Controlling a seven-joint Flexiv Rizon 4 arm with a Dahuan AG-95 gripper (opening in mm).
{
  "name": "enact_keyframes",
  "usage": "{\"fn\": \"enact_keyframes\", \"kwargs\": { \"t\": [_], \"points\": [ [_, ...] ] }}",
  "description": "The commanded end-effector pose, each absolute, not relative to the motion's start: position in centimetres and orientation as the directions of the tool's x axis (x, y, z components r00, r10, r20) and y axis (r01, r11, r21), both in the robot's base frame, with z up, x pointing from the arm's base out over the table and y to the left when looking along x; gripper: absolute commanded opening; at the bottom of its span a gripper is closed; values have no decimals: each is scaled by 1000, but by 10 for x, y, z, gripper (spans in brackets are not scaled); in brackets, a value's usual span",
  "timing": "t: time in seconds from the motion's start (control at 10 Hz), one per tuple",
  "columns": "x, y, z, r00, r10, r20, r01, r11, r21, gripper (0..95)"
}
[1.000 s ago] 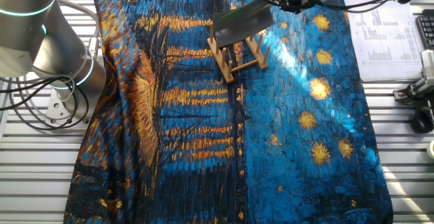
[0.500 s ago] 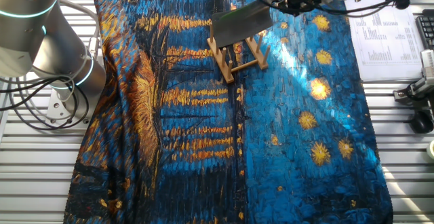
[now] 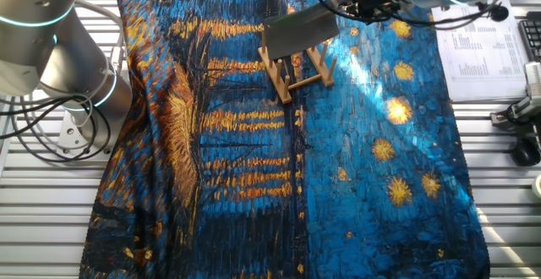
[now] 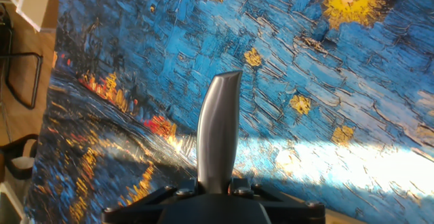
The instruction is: Put the knife on the knife rack
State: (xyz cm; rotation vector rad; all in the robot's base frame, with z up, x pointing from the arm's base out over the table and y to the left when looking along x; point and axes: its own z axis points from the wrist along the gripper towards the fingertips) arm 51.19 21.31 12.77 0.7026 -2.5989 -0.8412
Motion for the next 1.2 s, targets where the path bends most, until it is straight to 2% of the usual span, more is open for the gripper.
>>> {"fn": "enact_keyframes", "kwargs": {
  "t": [0.1,1.2],
  "points": [
    [511,212,127,-828,-541,148,-350,705,617,0],
    [514,205,112,-826,-545,141,-335,677,655,0]
  ]
}}
